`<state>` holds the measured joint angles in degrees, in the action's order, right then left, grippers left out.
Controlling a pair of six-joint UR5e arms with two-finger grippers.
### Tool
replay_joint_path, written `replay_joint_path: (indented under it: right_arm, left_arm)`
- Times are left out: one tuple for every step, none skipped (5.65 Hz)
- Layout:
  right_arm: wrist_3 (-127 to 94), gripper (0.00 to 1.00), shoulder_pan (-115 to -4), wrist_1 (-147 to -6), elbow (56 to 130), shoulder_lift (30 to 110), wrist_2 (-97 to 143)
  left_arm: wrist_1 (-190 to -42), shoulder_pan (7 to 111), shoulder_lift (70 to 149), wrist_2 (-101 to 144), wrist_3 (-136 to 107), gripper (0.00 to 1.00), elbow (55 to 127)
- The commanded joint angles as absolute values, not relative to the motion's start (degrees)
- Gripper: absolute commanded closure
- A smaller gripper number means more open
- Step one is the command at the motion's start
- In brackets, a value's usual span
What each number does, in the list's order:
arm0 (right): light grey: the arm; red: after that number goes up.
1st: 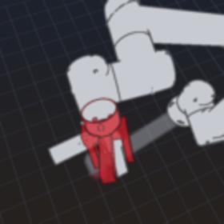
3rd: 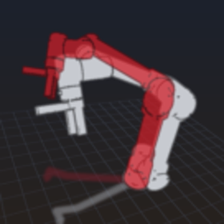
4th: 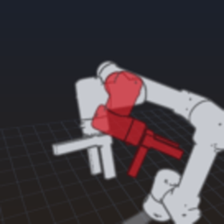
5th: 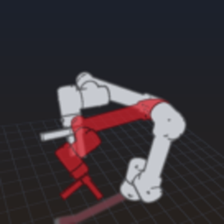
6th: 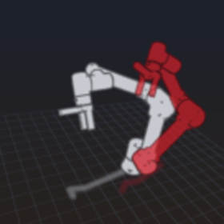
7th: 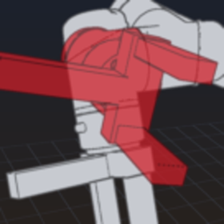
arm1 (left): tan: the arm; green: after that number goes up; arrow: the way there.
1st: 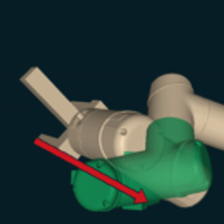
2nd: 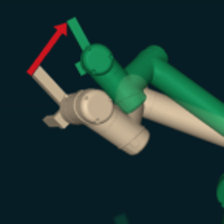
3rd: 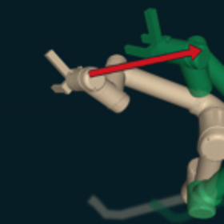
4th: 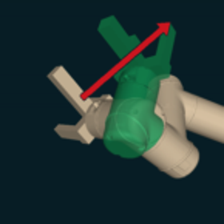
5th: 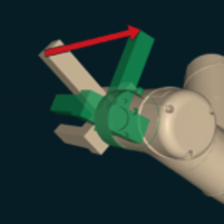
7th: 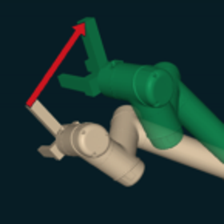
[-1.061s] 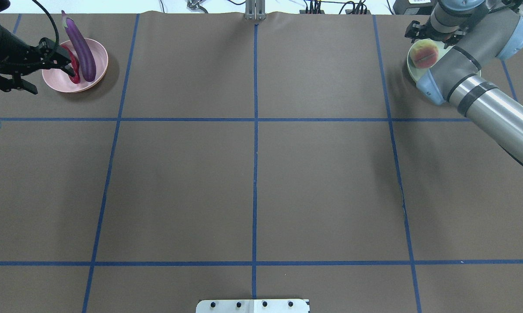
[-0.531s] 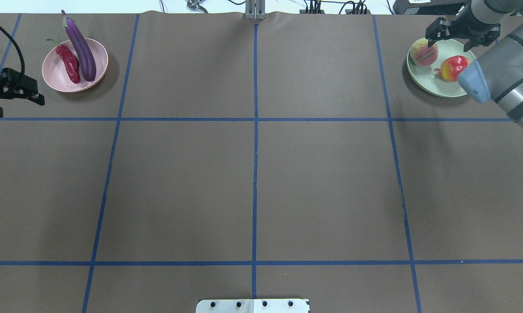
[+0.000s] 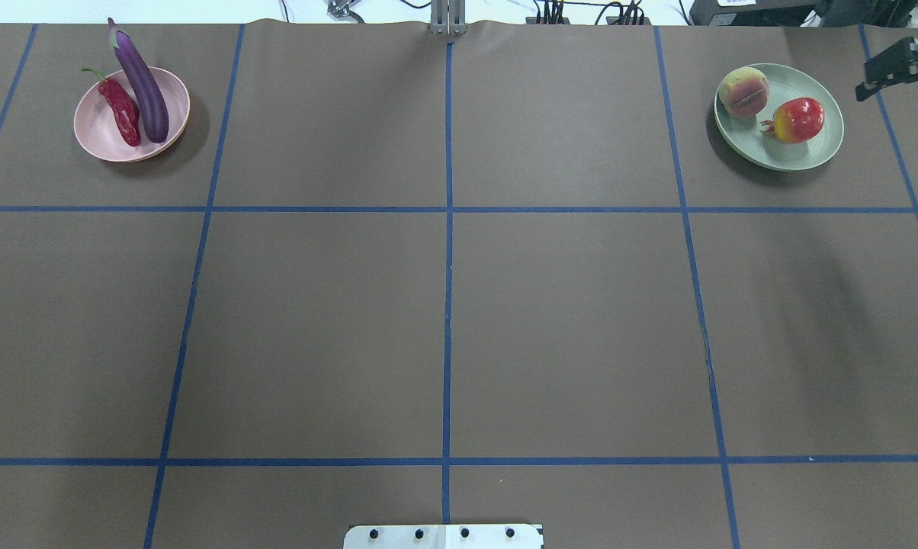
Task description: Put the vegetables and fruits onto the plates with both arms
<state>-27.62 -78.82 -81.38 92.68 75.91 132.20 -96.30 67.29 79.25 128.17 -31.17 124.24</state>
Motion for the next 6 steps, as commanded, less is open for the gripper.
replay_joint_path:
  right_arm:
    - [-23.2,0.0,-83.0,-86.4,103.2,84.9,137.2]
    - [-19.1,0.0,-83.8,-87.7,107.1,89.9,137.1]
    - [-15.5,0.0,-83.8,-87.7,107.1,93.0,136.8]
    - [-12.4,0.0,-83.7,-87.7,107.0,94.9,136.4]
    - [-12.1,0.0,-83.6,-87.7,106.6,95.6,136.4]
    - [-11.9,0.0,-83.6,-87.7,106.7,95.8,136.5]
  left_arm:
    - [-96.5,73.9,76.1,132.9,-21.7,0.0,120.5]
    - [-96.1,82.0,75.9,138.4,-10.6,0.0,114.5]
    - [-96.1,85.2,76.6,139.6,-5.8,0.0,109.7]
    - [-96.1,85.3,77.1,139.1,-6.2,0.0,109.3]
    - [-96.0,85.2,77.3,138.8,-8.9,0.0,109.3]
    - [-96.0,85.2,78.0,138.7,-11.9,0.0,109.3]
